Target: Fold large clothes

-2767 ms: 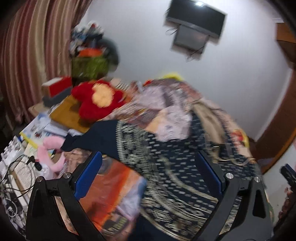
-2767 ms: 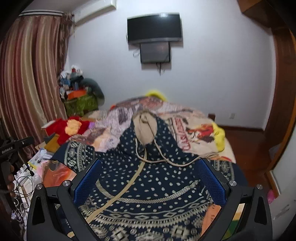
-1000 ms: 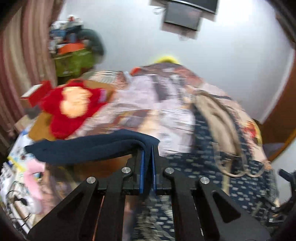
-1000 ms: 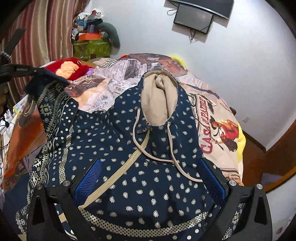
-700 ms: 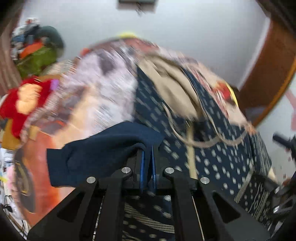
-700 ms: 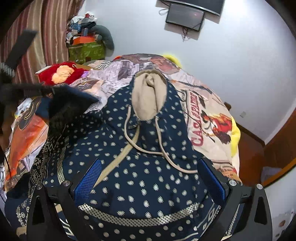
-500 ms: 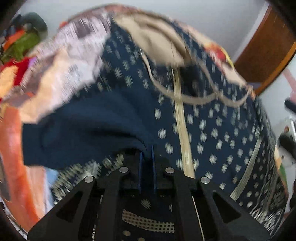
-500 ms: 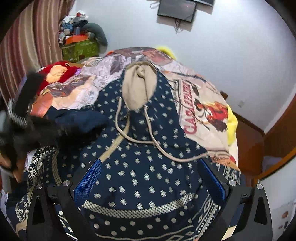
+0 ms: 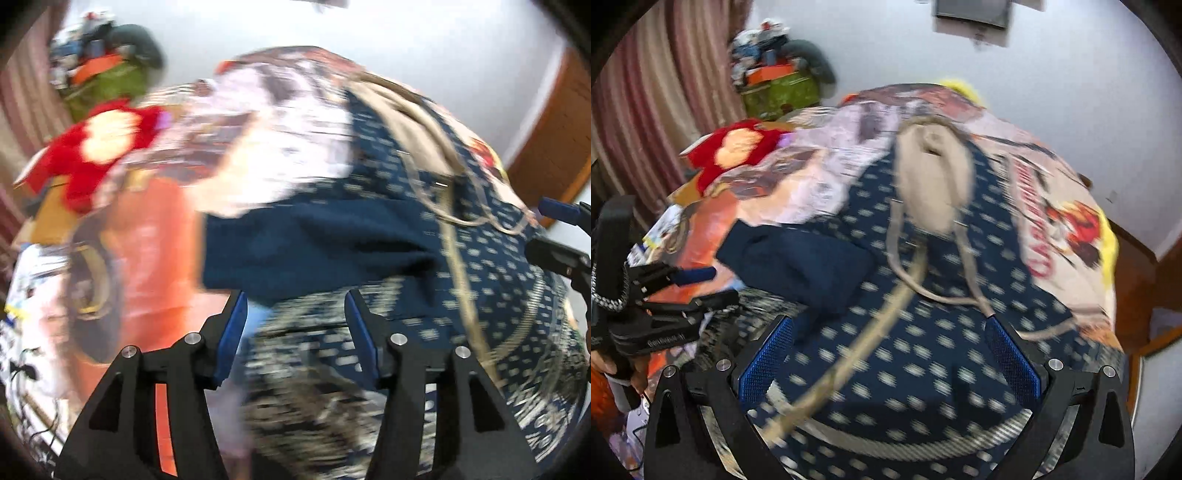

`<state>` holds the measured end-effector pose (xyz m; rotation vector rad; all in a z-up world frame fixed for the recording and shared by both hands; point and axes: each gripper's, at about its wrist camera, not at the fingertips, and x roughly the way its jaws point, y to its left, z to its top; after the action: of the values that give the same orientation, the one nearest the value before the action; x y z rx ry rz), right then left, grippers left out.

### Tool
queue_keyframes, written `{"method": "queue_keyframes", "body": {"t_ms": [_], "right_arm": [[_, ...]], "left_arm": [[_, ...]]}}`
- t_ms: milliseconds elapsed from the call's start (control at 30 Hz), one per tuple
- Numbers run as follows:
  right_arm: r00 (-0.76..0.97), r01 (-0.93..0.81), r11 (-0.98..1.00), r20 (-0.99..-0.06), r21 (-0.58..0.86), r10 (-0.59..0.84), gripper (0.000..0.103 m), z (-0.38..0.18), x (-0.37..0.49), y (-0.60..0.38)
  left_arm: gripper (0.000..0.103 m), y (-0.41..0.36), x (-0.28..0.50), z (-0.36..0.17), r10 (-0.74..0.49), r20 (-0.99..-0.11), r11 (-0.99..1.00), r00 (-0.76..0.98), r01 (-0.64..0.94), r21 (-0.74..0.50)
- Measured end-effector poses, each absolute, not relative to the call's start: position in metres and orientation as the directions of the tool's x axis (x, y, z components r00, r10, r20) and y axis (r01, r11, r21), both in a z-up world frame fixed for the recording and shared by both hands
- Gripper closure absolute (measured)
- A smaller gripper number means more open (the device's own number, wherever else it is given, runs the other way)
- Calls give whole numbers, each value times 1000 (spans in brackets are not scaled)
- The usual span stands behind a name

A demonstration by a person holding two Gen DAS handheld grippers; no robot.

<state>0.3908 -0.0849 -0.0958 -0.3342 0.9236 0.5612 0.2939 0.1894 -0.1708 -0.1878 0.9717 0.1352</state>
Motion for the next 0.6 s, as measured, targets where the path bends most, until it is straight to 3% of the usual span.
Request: {"method": "queue_keyframes", "body": {"t_ms": [133,400,600], "right_arm": [[418,-674,738,-841,-33,344,0,-110,384,-23],[256,-778,628,-908,11,332,0,-173,383,86],[206,-821,571,-938,-10,278,13,-222,384,141]], "left_arm": [[49,242,272,-180,93,-838,959,537,-274,-70],[49,271,242,-209,76,-858,948,508,-303,-96],[49,269,242,-224,31,-860,952,510,-278,-130]]}}
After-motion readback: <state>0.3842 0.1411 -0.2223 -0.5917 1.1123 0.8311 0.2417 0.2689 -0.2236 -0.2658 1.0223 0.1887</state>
